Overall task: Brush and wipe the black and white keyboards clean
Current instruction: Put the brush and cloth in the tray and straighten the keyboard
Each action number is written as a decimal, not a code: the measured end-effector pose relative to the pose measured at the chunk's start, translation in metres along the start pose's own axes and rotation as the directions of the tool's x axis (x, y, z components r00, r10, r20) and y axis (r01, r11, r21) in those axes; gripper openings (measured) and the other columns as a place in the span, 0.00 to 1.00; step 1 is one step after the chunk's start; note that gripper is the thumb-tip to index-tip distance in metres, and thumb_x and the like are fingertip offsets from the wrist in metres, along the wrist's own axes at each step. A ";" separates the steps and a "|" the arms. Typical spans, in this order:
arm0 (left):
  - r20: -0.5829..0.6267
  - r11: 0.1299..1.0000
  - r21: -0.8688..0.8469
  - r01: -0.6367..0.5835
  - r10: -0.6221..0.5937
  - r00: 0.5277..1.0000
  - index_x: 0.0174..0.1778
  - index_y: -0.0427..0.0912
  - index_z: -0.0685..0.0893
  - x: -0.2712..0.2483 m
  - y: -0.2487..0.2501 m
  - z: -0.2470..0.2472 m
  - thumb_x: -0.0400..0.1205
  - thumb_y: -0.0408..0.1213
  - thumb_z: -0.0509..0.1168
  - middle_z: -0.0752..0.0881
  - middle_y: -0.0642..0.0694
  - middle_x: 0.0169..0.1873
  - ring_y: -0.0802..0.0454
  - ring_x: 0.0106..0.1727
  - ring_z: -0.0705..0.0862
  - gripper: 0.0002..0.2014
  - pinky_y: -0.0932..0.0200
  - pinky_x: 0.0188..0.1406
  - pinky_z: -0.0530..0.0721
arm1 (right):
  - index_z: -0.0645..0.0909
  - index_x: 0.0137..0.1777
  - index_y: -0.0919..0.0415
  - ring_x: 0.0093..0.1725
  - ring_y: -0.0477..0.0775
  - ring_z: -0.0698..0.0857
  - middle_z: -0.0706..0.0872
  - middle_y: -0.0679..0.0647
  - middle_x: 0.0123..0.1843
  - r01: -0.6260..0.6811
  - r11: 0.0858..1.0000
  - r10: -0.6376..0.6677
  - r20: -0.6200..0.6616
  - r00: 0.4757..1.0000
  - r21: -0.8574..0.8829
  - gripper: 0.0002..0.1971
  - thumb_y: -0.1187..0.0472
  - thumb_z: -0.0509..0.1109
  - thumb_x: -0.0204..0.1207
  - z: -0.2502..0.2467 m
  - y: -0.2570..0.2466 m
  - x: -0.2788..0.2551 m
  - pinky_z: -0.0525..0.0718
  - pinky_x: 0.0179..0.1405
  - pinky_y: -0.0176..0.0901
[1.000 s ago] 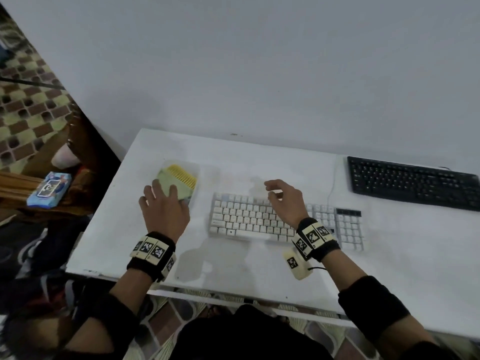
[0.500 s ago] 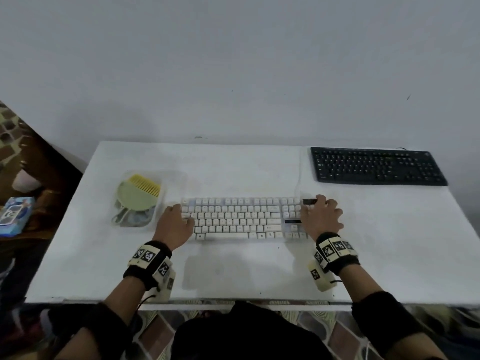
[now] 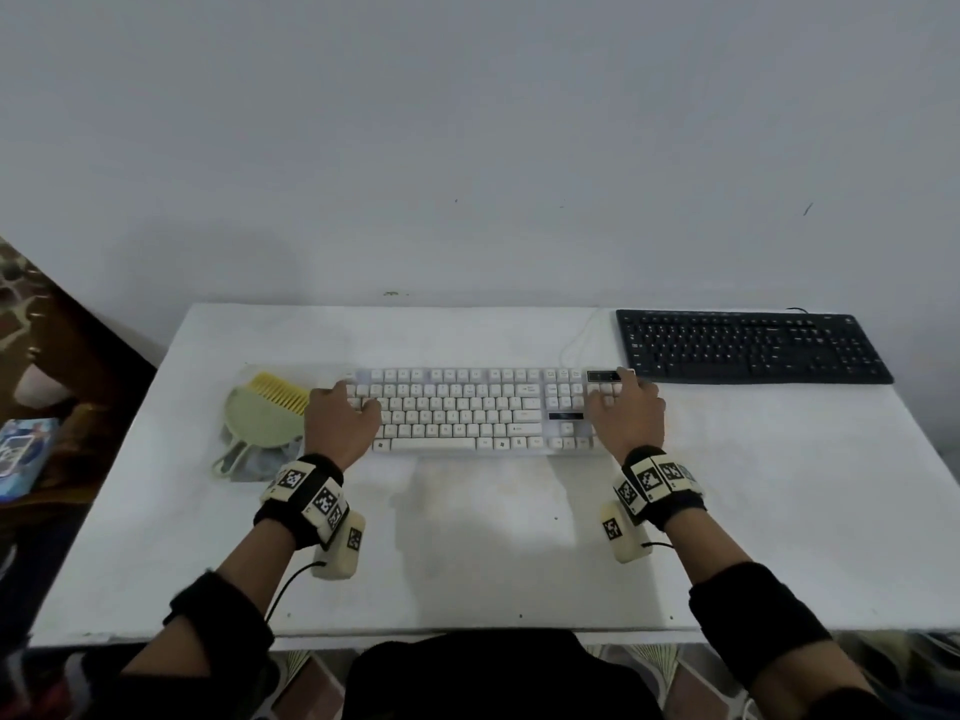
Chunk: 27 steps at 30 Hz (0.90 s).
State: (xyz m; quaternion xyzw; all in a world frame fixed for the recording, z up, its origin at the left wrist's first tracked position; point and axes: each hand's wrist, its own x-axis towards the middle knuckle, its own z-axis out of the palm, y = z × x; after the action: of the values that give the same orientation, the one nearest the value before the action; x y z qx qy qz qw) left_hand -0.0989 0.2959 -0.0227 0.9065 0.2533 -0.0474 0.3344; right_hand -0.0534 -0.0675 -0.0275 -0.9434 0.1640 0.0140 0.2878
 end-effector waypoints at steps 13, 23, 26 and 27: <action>-0.002 0.992 -0.121 0.021 -0.021 1.000 0.48 0.37 0.81 0.088 0.050 -0.006 0.86 0.39 0.61 0.85 0.39 0.53 0.34 0.59 0.82 0.09 0.49 0.60 0.75 | 0.73 0.81 0.63 0.76 0.72 0.73 0.75 0.69 0.78 0.067 0.996 -0.062 0.080 0.995 -0.066 0.29 0.56 0.67 0.80 0.007 -0.047 0.103 0.76 0.75 0.61; 0.082 0.978 -0.202 0.048 -0.032 0.996 0.67 0.30 0.83 0.116 0.044 -0.002 0.73 0.55 0.57 0.86 0.34 0.67 0.32 0.68 0.82 0.36 0.44 0.70 0.78 | 0.74 0.76 0.64 0.71 0.72 0.73 0.78 0.67 0.71 0.072 0.966 -0.040 0.131 0.991 -0.247 0.23 0.54 0.61 0.84 0.022 -0.057 0.125 0.78 0.64 0.61; 0.109 0.982 -0.178 0.061 -0.042 0.993 0.75 0.38 0.80 0.114 0.039 -0.005 0.85 0.42 0.62 0.79 0.38 0.78 0.38 0.78 0.77 0.22 0.52 0.76 0.72 | 0.70 0.78 0.64 0.74 0.72 0.70 0.73 0.68 0.76 0.078 0.958 -0.045 0.122 0.992 -0.275 0.24 0.54 0.60 0.85 0.024 -0.058 0.120 0.79 0.67 0.65; 0.121 0.984 -0.172 0.047 -0.026 0.992 0.80 0.39 0.77 0.113 0.037 -0.005 0.87 0.38 0.62 0.76 0.39 0.81 0.40 0.80 0.75 0.23 0.54 0.78 0.70 | 0.69 0.80 0.64 0.76 0.73 0.69 0.70 0.69 0.78 0.079 0.960 -0.049 0.119 0.992 -0.268 0.25 0.54 0.60 0.86 0.024 -0.058 0.117 0.78 0.68 0.66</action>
State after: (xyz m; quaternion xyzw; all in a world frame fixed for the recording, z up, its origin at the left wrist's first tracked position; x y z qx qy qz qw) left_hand 0.0174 0.3234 -0.0259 0.8645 0.2527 -0.0849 0.4260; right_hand 0.0777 -0.0444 -0.0304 -0.9766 0.1137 0.0794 0.1644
